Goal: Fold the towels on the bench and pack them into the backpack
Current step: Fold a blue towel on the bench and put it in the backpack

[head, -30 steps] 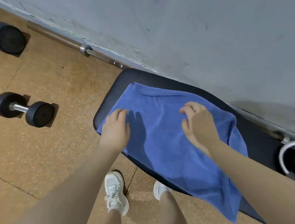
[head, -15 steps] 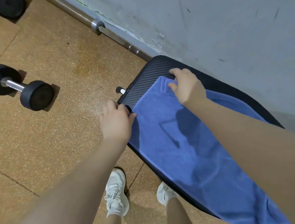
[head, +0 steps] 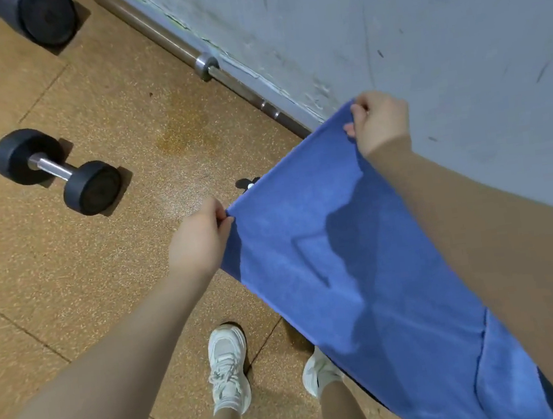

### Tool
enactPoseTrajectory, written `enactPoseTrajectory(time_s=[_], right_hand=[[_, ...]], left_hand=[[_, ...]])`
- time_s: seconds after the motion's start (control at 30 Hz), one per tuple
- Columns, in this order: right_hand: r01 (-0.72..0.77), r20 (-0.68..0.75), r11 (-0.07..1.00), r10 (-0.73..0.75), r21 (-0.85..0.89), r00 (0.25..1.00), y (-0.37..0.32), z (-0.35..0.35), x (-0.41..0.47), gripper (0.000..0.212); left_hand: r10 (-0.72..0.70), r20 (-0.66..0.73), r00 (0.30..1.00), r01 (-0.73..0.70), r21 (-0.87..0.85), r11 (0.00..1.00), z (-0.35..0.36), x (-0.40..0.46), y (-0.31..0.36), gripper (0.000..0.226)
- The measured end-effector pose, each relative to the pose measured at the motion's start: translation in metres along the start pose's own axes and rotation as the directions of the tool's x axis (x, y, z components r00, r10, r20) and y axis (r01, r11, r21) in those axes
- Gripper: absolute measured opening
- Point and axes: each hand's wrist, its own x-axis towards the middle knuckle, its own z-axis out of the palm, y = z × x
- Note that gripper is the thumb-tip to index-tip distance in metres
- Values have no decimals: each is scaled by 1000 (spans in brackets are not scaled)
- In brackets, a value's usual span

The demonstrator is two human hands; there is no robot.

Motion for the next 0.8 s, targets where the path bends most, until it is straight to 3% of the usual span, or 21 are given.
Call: enactPoseTrajectory(time_s=[0.07,0.17,0.3,0.4,0.57,0.73,0.8], right_hand=[[-22,24,1000,22,15,999,-2,0,-9,30],[90,119,995,-85,-41,989,12,-3,-53,47],[22,187,988,6,-151,982,67,-33,-119,33],[-111,172,983,135,-144,976,108,-72,-163,28],[-357,131,918,380,-170,916,163,-130,-224,23],[-332,285,907,400,-260,871,227,-147,-276,20],[-268,352,923,357,-277,865,252,-140,-289,20]], left_hand=[[-24,-25,999,25,43,999,5,-1,-6,10],[-40,3,999,39,174,984,21,-15,-6,32],[152,135,979,-173,158,972,36,-43,19,43],[323,199,925,-356,166,919,50,-68,44,37],[580,324,747,-631,74,772,86,-118,85,34],[647,435,627,-721,10,693,147,-177,129,33],[576,503,645,-671,11,741,168,-198,146,33]])
